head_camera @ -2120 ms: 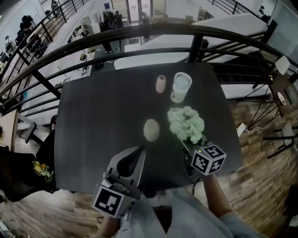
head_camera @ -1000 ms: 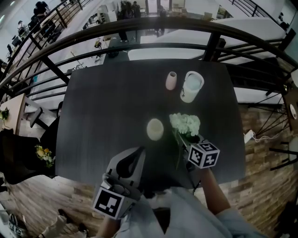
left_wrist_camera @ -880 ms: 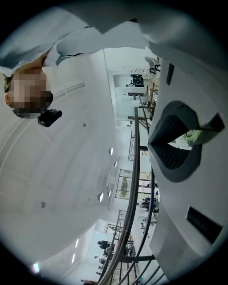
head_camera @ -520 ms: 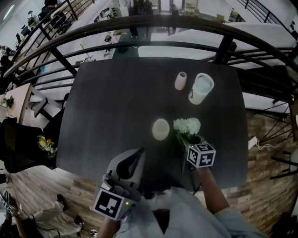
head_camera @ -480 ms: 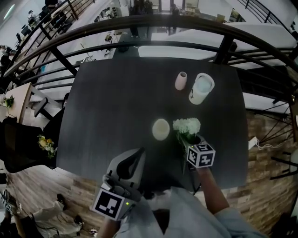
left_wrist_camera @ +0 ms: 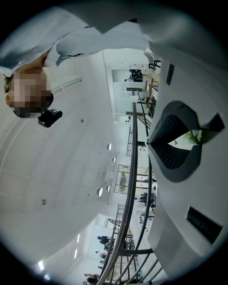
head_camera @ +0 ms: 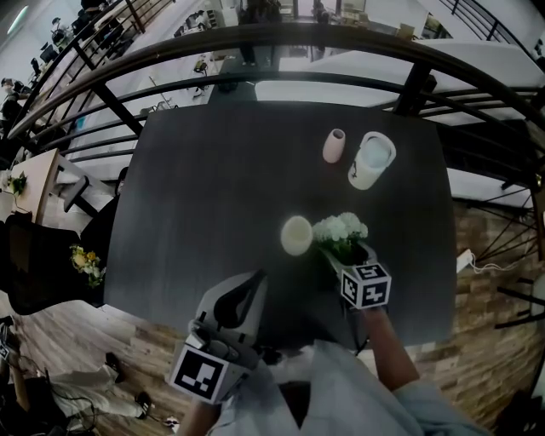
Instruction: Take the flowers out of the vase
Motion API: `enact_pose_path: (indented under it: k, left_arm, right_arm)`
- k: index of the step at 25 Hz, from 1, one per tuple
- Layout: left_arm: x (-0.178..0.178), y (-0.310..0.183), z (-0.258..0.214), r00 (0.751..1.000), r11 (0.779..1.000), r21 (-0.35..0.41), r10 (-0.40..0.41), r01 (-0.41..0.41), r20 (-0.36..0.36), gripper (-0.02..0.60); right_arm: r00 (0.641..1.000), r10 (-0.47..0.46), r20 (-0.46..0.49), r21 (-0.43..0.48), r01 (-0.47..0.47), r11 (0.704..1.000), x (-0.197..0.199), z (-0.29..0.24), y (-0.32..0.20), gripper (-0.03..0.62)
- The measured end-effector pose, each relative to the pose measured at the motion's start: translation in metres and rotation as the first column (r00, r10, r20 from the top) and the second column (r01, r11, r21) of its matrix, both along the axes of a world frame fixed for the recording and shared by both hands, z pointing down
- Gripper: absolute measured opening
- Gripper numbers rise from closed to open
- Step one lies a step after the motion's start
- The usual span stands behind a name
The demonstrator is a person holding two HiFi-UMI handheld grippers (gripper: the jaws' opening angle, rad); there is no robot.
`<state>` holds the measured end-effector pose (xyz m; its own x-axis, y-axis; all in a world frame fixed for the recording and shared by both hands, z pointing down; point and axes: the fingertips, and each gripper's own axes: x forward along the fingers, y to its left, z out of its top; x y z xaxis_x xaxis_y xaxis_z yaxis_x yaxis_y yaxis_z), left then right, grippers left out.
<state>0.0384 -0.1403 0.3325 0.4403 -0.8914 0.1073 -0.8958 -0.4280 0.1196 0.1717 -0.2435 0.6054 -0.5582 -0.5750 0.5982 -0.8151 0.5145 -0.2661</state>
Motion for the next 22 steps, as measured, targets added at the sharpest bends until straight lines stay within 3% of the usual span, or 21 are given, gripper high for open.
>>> enact_pose_path:
  k: [12,22]
  left_arm:
    - [-0.003,0.003,-0.006,0.999,0.999,0.025,0.046,-0.046,-0.018,0.0]
    - [-0.007,0.009,-0.015,0.995,0.994,0.057,0.091,-0.089,-0.039,0.0]
  right_arm:
    - [1.0,0.024,0.007,0.061,-0.025,0.998,0.002,-0.026,0.005,0.309]
    - [0.999,0.036,0.029,0.164,-0.041,0.986,-0.004,-0.071,0.012,0.308]
